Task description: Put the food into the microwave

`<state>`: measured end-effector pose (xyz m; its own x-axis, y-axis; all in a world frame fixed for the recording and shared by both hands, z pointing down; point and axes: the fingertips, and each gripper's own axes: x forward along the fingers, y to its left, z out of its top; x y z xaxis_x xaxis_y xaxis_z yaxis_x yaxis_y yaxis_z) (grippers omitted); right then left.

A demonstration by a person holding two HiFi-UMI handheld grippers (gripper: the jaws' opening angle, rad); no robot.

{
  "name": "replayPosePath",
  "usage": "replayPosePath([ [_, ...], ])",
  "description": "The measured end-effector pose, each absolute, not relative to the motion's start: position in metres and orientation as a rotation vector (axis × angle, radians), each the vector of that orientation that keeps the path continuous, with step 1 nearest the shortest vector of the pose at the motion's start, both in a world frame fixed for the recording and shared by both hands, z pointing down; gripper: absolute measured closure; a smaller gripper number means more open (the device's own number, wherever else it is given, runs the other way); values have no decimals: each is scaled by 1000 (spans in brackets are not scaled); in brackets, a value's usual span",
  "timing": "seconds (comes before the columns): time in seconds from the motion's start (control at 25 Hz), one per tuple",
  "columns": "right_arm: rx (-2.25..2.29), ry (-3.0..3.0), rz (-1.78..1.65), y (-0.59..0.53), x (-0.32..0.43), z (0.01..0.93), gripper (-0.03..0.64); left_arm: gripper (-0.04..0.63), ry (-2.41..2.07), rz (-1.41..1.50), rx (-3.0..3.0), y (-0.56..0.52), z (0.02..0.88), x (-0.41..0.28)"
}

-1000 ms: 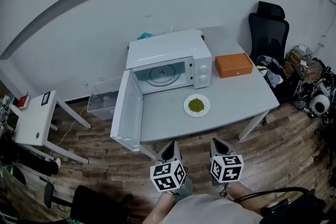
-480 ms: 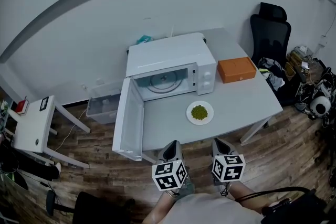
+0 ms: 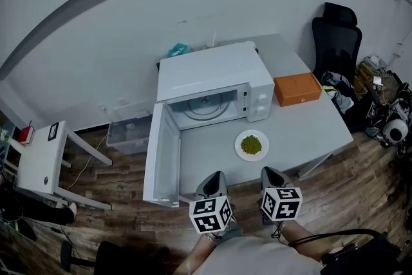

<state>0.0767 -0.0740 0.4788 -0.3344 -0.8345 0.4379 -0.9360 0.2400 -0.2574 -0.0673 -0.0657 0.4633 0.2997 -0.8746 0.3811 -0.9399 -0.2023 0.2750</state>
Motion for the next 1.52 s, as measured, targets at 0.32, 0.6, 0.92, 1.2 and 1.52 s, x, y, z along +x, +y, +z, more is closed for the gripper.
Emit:
replayPosePath([
  [0.32,1681,-2292,713,-110,58,479,600,592,-1598,195,2125,-105,467,-84],
  [0.6,1707,-2261,713,-133,53,481,600,594,-1571,187,2135,-133,469,-91],
  [0.92,1729,-2236,703,-153,50,479,600,592,-1538,184,2145,-158,471,-94],
  [1.2,1742,-2228,701,-171,48,479,600,592,-1518,192,2161,-176,472,-94],
  [1.52,1731,-2248,700,-193,48,476,600,592,-1546,195,2157,-198,469,-95],
])
